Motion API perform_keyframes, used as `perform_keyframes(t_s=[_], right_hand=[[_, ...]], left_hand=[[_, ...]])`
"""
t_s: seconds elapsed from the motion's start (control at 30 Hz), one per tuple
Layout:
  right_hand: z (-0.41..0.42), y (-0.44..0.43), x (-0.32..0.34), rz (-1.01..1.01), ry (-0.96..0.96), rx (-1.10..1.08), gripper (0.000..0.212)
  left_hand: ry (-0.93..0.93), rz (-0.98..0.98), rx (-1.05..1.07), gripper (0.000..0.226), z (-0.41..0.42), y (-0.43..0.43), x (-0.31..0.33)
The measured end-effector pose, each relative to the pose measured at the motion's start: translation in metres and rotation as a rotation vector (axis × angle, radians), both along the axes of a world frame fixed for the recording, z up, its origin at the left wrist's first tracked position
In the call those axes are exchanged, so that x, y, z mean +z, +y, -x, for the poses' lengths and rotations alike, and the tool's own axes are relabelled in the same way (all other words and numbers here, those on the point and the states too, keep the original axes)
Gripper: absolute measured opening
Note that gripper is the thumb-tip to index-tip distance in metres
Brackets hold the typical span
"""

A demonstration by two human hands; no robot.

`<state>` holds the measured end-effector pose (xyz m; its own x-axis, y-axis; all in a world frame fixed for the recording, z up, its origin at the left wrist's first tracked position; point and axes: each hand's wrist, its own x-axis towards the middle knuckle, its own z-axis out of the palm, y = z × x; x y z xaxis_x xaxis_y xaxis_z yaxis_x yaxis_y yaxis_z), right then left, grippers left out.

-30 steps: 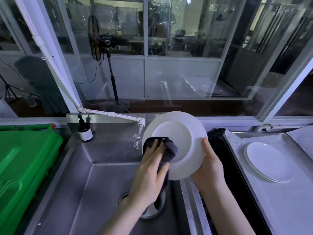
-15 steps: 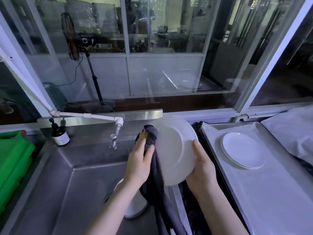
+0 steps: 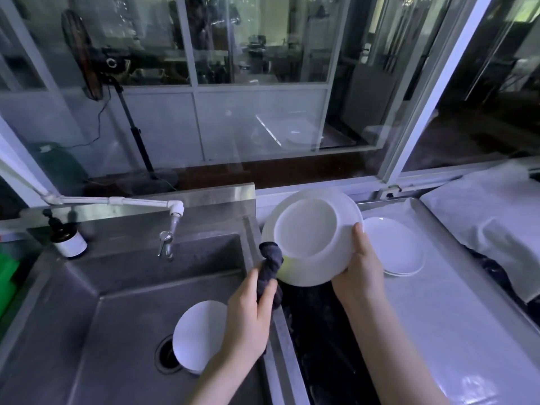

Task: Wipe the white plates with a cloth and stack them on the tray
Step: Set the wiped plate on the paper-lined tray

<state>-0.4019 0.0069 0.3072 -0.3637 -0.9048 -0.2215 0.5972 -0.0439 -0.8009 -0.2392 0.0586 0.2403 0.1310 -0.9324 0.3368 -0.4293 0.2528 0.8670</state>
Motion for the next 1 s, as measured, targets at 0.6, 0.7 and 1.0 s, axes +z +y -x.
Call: perform_keyframes(t_s=[0.6,0.7,1.0], right_hand=[[0.039,0.083,-0.022,0.228,1.502,0.393,0.043],[0.053,0.091,-0.023,0.26,1.836,0.382,0.043],[0.145,0.069,-0.019,0.096,1.713,0.614,0.064]], left_hand=[[0.567,-0.894,-0.354,0.063,0.026,-0.066,0.05],[0.551,-0.874,-0.305,0.042,0.04,-0.06,0.048],[0.58,-0.751,-0.237,0.01,0.1,-0.068,0.017]])
